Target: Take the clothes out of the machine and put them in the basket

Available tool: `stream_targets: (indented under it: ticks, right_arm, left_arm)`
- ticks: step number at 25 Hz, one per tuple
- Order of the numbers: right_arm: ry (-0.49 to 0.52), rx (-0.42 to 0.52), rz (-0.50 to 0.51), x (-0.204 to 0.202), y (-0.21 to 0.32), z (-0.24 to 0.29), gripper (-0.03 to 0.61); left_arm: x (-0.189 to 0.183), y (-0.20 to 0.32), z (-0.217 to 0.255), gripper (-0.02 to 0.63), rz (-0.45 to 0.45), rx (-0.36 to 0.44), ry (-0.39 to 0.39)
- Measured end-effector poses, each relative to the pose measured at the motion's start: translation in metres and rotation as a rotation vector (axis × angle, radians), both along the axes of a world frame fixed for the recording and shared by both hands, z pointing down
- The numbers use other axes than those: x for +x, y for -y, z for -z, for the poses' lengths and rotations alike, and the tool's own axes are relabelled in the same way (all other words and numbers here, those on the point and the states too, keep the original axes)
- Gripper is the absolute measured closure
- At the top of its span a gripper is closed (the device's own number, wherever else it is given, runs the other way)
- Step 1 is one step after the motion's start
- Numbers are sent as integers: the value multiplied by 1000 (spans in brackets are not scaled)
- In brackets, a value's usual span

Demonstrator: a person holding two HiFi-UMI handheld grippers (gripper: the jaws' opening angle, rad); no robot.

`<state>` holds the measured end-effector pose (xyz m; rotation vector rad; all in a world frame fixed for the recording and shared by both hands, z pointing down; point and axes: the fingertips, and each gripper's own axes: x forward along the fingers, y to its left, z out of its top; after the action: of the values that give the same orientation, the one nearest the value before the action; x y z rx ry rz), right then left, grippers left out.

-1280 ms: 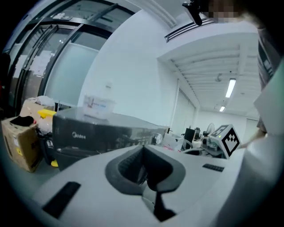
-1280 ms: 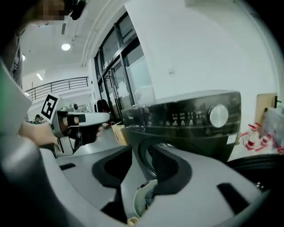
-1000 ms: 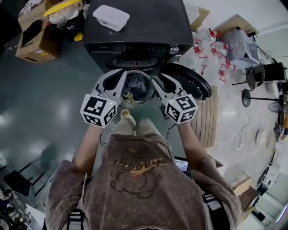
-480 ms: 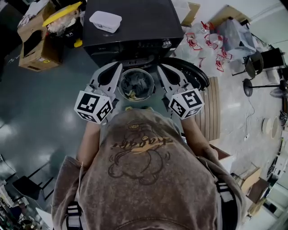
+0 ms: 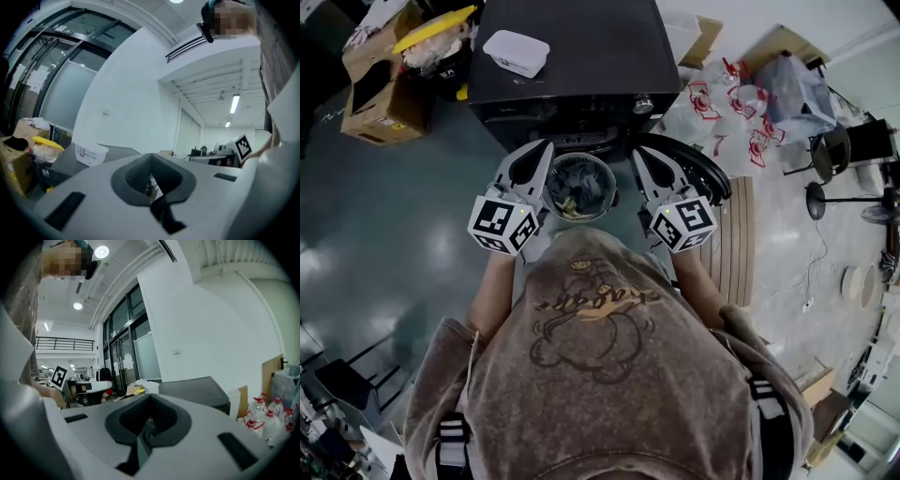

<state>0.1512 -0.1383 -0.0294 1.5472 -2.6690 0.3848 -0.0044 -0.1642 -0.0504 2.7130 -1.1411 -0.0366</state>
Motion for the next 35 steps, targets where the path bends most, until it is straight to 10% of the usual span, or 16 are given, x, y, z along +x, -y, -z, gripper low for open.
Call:
stream_targets:
  ticks: [35]
  right_arm:
    - [-11,-40,-5,6,16,-24,583]
  left_arm:
    - [7,9,-19,607,49,-67,39]
